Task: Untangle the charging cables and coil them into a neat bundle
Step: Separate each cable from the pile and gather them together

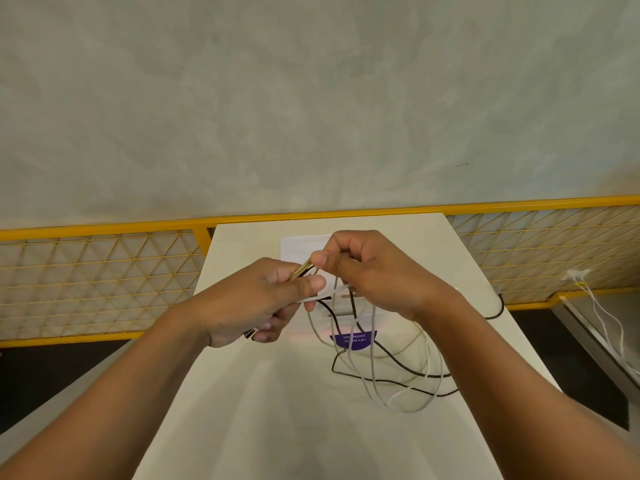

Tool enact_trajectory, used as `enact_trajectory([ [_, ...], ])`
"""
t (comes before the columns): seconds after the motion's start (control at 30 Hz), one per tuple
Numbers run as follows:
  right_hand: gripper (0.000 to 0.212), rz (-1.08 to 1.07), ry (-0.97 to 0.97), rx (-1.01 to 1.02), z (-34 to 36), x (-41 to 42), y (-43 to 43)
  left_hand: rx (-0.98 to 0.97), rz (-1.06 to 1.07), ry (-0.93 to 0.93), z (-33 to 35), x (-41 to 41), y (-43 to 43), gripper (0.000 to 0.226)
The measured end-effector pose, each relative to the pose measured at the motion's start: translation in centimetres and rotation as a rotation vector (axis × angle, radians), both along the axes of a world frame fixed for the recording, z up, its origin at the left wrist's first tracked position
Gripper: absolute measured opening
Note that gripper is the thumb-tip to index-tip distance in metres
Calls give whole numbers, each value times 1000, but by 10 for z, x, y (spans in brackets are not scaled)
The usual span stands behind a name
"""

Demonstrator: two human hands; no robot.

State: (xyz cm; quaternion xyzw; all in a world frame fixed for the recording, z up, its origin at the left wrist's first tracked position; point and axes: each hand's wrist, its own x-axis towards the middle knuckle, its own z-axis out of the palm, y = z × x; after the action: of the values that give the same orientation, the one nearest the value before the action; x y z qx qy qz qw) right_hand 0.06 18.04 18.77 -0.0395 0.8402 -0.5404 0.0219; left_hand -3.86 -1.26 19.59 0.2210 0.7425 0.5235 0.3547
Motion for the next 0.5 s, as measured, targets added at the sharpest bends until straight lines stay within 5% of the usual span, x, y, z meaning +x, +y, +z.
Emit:
enact_trajectory([
  [0.5, 23, -22, 0, -132, -6, 2, 34, 218, 207, -1, 5, -3, -4, 29],
])
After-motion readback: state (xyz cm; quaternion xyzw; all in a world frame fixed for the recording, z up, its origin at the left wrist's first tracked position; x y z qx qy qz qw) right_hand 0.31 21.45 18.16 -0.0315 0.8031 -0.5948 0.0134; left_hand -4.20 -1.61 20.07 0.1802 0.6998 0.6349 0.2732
